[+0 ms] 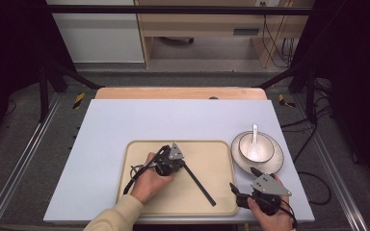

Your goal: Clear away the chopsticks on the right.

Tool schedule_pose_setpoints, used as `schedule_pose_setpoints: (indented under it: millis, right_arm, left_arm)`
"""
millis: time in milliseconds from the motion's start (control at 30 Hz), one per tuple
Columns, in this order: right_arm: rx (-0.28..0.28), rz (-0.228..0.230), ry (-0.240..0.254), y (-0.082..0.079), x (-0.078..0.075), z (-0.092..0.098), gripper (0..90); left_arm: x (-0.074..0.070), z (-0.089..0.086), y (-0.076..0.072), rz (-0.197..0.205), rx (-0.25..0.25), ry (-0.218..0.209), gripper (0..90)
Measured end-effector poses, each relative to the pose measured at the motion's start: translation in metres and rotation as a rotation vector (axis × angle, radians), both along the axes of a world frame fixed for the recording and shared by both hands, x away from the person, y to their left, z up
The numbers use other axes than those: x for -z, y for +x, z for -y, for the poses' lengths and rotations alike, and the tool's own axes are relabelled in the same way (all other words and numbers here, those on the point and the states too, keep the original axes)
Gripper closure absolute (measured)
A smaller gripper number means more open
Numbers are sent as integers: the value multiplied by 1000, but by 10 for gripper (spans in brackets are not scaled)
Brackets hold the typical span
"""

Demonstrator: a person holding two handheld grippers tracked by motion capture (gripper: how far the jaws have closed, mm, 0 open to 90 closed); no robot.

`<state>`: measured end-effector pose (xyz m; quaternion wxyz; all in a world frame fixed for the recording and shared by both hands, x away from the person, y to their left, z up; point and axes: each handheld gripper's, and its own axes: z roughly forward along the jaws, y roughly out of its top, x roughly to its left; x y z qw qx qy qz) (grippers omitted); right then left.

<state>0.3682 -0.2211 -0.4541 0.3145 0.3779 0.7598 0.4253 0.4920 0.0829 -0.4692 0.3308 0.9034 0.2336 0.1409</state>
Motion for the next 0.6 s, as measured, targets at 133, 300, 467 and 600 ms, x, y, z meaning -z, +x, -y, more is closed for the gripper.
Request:
schedule_pose_setpoints:
  millis: [133, 300, 467, 600]
  right_arm:
    - [-3, -8, 12, 2, 1, -1, 145]
    - [7, -13, 60, 8, 3, -3, 143]
    - [12, -23, 61, 6, 3, 0, 143]
    - [15, -24, 65, 7, 4, 0, 144]
  left_arm:
    - [1, 2, 5, 0, 20, -12, 900]
    - [0, 7, 10, -7, 34, -4, 900]
    - [0, 14, 13, -7, 53, 3, 900]
    - [-2, 19, 18, -26, 75, 4, 900]
